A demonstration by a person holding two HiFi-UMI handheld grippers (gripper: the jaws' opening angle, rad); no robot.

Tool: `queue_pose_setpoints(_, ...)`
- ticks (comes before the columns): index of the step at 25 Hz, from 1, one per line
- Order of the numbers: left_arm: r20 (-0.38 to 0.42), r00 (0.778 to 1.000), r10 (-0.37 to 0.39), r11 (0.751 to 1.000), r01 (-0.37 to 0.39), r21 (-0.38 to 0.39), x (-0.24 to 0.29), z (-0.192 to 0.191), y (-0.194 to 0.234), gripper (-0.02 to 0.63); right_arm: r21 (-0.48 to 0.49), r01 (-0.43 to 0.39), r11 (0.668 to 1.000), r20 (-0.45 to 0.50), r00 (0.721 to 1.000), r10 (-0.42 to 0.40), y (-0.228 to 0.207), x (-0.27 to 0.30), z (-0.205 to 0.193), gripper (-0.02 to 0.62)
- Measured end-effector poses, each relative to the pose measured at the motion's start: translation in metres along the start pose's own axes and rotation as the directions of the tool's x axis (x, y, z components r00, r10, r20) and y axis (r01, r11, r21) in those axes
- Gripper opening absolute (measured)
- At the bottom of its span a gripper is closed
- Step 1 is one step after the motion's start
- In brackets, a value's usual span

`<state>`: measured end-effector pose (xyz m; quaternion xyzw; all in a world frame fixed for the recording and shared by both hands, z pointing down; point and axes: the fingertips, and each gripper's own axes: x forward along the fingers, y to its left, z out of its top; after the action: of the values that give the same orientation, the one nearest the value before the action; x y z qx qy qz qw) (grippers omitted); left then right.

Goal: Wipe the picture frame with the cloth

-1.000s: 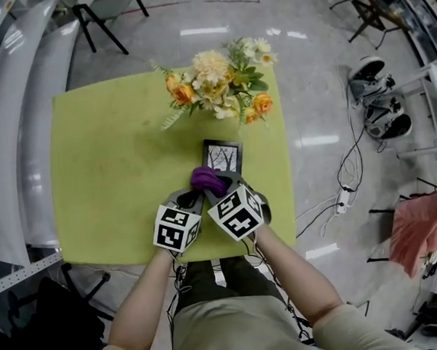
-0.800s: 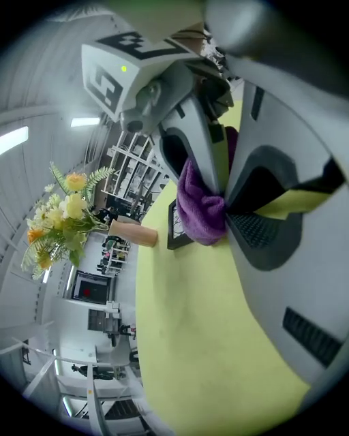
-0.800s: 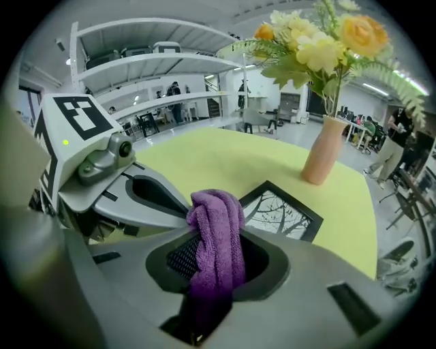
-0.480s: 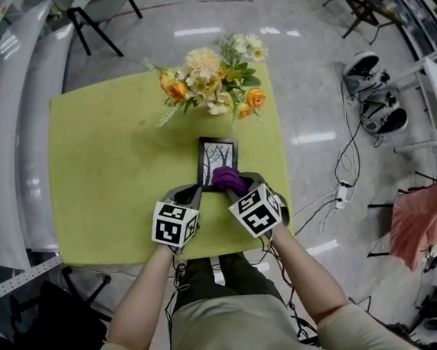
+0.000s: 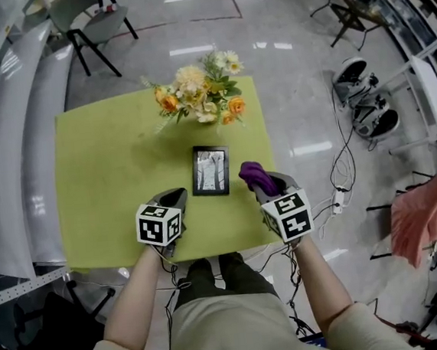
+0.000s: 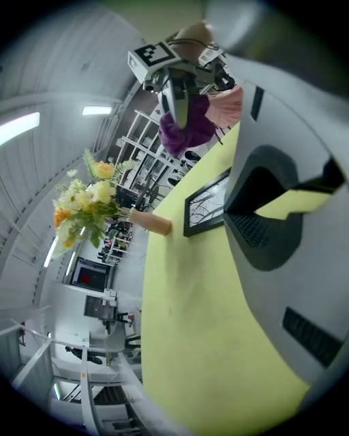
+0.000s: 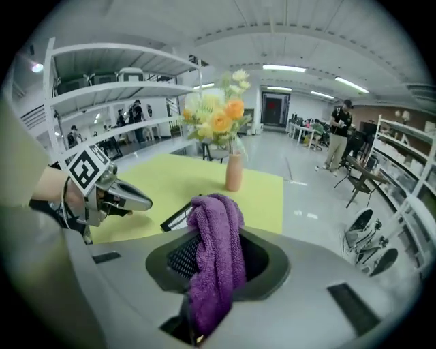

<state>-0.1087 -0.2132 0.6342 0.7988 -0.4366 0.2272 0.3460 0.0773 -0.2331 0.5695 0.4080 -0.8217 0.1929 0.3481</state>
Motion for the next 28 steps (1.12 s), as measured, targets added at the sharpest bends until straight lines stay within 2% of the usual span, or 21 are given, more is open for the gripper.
queue_pose_setpoints(4, 0.100, 0.995, -0.015, 1.000, 0.018, -0.020, -0.035, 0.036, -0.010, 0.008, 0.053, -0.017, 0.998, 0.153, 0.988, 0.008, 0.002, -0.048, 0.043, 0.098)
queue_pose_setpoints(9, 0.213, 0.977, -0.026, 0.997, 0.011, 0.072, -0.081, 0.088, -0.032, 0.008, 0.028, -0.022, 0.999, 0.322, 0.947, 0.012, 0.016, -0.103, 0.099, 0.098)
queue_pose_setpoints(12, 0.287, 0.956, -0.051, 0.995, 0.022, 0.102, -0.113, 0.120, -0.050, 0.008, -0.021, 0.004, 1.000, 0.400, 0.916, 0.005, 0.029, -0.137, 0.128, 0.100)
queue_pose_setpoints(17, 0.416, 0.906, -0.078, 0.984, 0.002, 0.180, -0.175, 0.171, -0.083, 0.008, -0.104, 0.042, 0.994, 0.516, 0.857, 0.018, 0.054, -0.192, 0.170, 0.101)
queue_pose_setpoints(22, 0.546, 0.833, -0.084, 0.971, -0.054, 0.233, -0.241, 0.208, -0.110, 0.009, -0.119, 0.078, 0.990, 0.603, 0.798, 0.010, 0.070, -0.243, 0.201, 0.101)
queue_pose_setpoints(25, 0.601, 0.795, -0.084, 0.952, -0.114, 0.285, -0.278, 0.221, -0.126, 0.008, -0.151, 0.068, 0.986, 0.674, 0.737, 0.053, 0.080, -0.270, 0.213, 0.102)
queue_pose_setpoints(28, 0.641, 0.761, -0.098, 0.925, -0.168, 0.340, -0.306, 0.230, -0.143, 0.009, -0.134, 0.040, 0.990, 0.726, 0.684, 0.071, 0.085, -0.295, 0.222, 0.103)
